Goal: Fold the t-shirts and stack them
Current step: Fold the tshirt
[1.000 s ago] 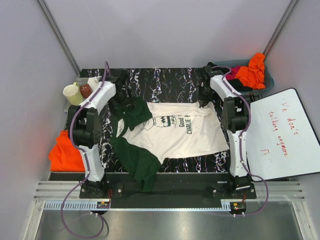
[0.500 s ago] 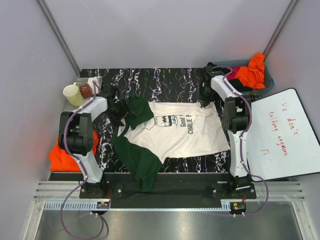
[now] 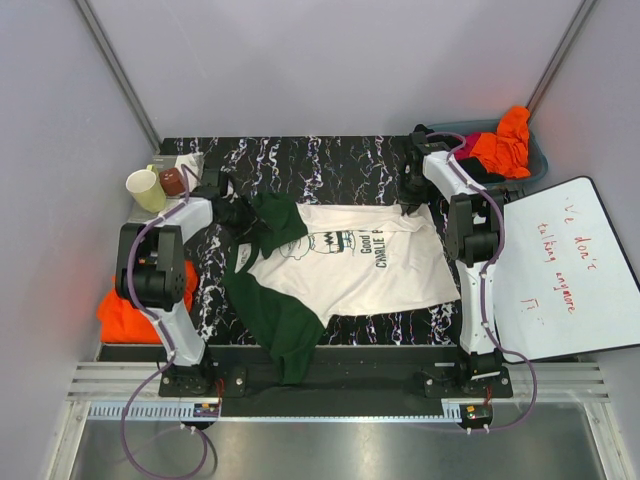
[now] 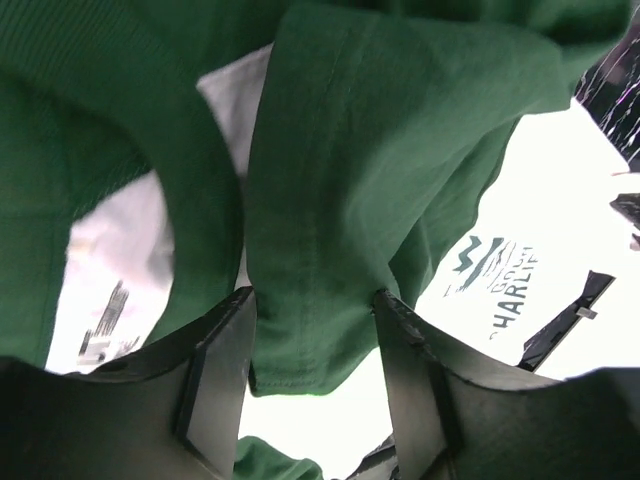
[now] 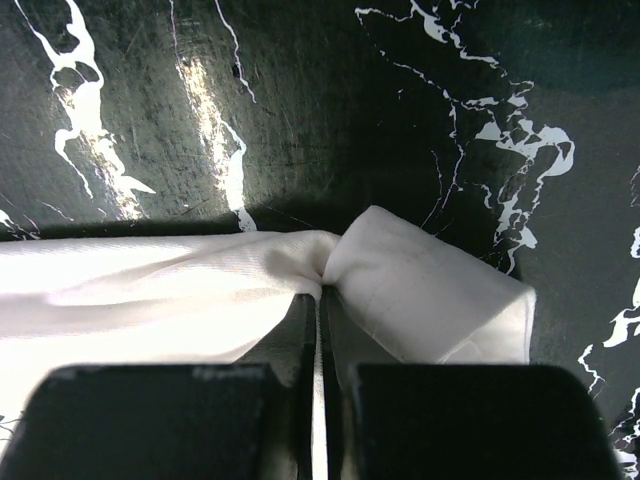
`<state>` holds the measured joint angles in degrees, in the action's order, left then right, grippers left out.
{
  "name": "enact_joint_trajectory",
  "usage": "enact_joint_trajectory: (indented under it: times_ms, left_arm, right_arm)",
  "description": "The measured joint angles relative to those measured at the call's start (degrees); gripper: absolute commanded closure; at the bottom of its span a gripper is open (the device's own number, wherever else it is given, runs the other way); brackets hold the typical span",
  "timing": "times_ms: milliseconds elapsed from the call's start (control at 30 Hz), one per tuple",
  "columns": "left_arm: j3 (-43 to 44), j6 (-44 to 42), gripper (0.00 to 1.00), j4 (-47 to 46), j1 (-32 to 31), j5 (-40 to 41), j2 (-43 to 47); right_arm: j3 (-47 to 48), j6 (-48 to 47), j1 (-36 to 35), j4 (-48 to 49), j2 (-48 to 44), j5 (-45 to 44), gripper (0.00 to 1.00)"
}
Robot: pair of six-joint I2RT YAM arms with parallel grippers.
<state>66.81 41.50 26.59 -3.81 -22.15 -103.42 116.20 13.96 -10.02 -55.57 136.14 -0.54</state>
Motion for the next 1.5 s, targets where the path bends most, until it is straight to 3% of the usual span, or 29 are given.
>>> enact_joint_trajectory:
  times_ms: [100, 133, 167, 200, 433, 767, 1400, 1433, 1467, 1500]
  left_arm:
    - [0.98, 0.09, 0.76, -0.66, 0.0, -0.28, -1.7]
    - [1.16, 0.09, 0.91, -0.81, 0.0, -0.35, -2.19]
    - [1.36, 0.02, 0.99, -0.79, 0.0, -0.37, -2.6]
    - [1.44, 0.0, 1.0, -0.87, 0.0, -0.39, -2.86]
    - [3.02, -1.11, 1.0, 1.07, -0.02, 1.11, -1.79]
    - [13.35, -3.32, 1.0, 11.61, -0.09, 4.37, 9.07]
    - [6.32, -3.52, 1.0, 34.73, -4.66, 1.03, 15.93]
    - [6.23, -3.54, 0.98, 35.58, -4.76, 0.94, 16.31]
    - [5.86, -3.56, 0.69, 35.98, -4.85, 0.87, 16.7]
    - [4.9, -3.74, 0.54, 36.11, -4.98, 0.76, 17.4]
  right_arm:
    - [-0.04, 0.0, 0.02, 0.0, 0.0, 0.11, 1.0]
    - [-0.07, -0.02, 0.02, 0.04, -0.02, 0.13, 1.0]
    - [-0.11, -0.04, 0.02, 0.09, -0.04, 0.15, 1.0]
    - [-0.2, -0.07, 0.04, 0.17, -0.11, 0.15, 1.0]
    - [-0.42, -0.2, 0.04, 0.35, -0.22, 0.26, 1.0]
    - [-0.5, -0.39, 0.46, 0.44, -0.22, 1.57, 1.0]
    - [-0.81, -0.7, 0.96, 0.66, -0.24, 3.28, 1.0]
    - [-0.83, -0.7, 0.96, 0.66, -0.24, 3.34, 1.0]
    - [-0.85, -0.7, 0.96, 0.66, -0.24, 3.48, 1.0]
    - [-0.9, -0.7, 0.96, 0.63, -0.26, 3.63, 1.0]
